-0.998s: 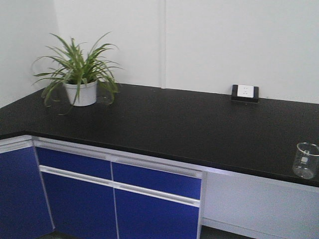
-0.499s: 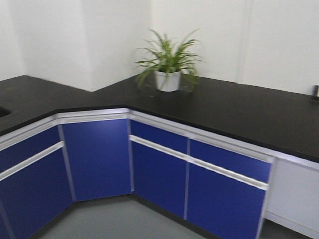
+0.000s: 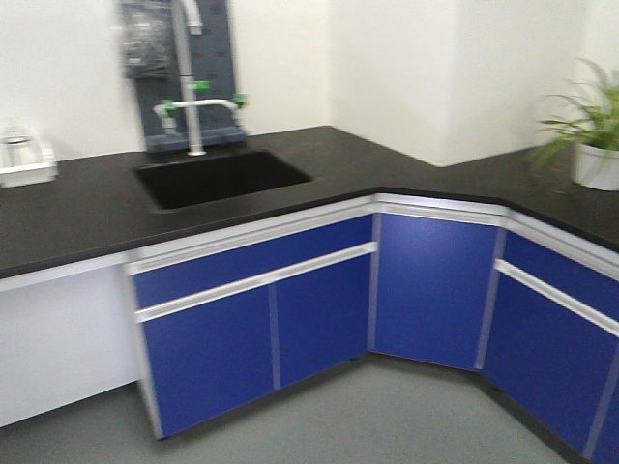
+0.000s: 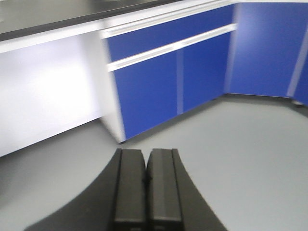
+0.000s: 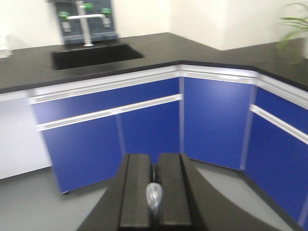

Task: Grab transparent chemical and place on left bench
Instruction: 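Drive the base around to the bench with the white trays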

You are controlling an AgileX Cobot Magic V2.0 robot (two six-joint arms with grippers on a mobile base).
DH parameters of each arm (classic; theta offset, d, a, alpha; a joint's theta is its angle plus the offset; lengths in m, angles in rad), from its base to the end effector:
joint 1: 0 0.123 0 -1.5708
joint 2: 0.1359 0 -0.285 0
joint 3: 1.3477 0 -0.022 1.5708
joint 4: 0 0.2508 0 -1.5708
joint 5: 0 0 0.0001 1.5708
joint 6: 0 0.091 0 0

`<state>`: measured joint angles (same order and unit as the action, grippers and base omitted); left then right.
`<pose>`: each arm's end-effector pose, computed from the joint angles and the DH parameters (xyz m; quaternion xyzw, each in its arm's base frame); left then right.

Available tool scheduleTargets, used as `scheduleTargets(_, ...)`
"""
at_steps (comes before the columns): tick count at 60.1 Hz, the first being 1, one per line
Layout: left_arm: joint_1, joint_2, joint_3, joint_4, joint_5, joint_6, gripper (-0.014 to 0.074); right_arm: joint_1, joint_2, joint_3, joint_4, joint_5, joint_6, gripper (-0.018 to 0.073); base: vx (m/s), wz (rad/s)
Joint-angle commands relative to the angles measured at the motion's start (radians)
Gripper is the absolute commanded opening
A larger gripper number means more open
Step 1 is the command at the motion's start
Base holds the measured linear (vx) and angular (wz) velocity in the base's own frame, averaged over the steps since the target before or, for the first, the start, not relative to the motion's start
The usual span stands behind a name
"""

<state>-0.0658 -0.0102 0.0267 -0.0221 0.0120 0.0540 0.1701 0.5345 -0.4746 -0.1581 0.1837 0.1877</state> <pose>0.0566 -0.0038 0.2036 0.0336 0.6852 -0.0124 0.7274 0.1154 0.0172 0.3148 -0.0430 0.7582 0.0548 0.6483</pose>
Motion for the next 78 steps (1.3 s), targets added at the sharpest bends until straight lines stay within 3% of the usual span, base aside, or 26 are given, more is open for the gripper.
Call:
scheduleTargets(1, -0.002, -0.019, 0.016, -0.001, -0.078, -0.008, -0.0003, -0.001, 0.002, -0.037, -0.009, -0.083, -0.004, -0.0003, -0.15, 0.79)
scheduleTargets(32, -0.002, -0.019, 0.016, -0.001, -0.078, -0.008, -0.0003, -0.001, 0.002, -0.037, -0.009, -0.081, -0.004, -0.0003, -0.01, 0.57)
scheduleTargets(78, -0.002, -0.019, 0.016, -0.001, -0.078, -0.008, -0.0003, -0.001, 0.002, -0.037, -0.009, -0.081, -0.004, -0.0003, 0.22, 0.5)
